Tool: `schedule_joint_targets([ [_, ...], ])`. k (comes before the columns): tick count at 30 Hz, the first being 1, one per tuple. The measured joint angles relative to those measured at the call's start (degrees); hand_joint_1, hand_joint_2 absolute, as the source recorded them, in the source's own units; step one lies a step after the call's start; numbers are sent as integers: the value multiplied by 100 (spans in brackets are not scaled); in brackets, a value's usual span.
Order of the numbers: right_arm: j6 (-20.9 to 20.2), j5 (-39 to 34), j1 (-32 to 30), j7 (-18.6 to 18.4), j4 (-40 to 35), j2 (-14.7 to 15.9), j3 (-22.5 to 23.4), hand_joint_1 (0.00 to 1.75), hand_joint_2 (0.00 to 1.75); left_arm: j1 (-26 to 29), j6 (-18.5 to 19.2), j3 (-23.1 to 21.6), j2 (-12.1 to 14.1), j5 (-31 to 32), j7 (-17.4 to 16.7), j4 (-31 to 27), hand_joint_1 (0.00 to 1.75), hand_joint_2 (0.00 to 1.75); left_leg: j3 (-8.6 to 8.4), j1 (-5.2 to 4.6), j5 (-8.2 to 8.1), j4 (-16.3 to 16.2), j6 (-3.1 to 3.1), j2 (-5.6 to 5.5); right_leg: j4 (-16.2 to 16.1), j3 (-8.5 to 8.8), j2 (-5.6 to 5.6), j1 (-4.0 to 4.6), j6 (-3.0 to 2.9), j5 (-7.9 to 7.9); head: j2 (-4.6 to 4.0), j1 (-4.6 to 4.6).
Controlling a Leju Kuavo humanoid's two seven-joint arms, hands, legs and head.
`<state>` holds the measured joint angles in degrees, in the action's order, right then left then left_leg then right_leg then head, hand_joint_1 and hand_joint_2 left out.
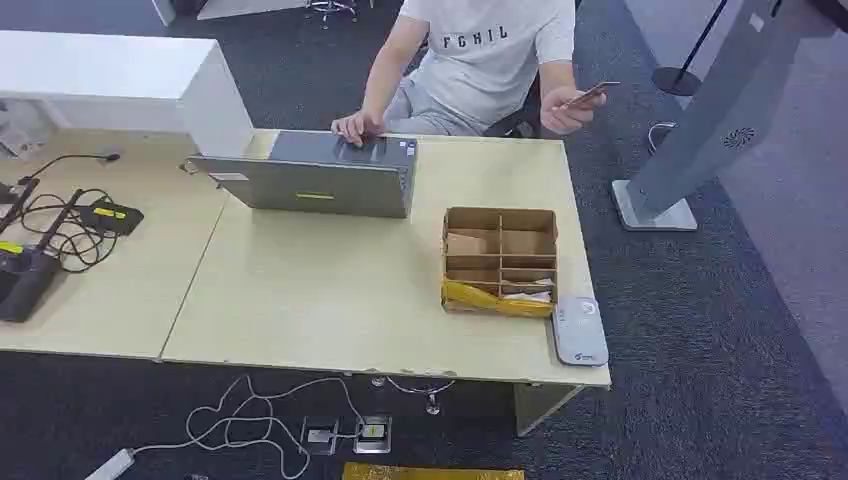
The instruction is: Pass the card to the sensor for recognition and then transmit it.
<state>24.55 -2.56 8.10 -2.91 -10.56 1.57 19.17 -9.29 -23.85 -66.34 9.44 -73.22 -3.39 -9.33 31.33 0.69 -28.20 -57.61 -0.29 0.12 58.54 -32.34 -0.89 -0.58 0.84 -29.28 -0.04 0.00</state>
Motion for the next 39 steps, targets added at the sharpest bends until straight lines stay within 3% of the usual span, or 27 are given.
schedule_joint_targets([
  [39,-151,-111,-1,94,0,92,-26,0,0,0,-90,0,-74,-129,-66,0,0,0,0,0,0,0,0,0,0,0,0,0,0,0,-2,0],
])
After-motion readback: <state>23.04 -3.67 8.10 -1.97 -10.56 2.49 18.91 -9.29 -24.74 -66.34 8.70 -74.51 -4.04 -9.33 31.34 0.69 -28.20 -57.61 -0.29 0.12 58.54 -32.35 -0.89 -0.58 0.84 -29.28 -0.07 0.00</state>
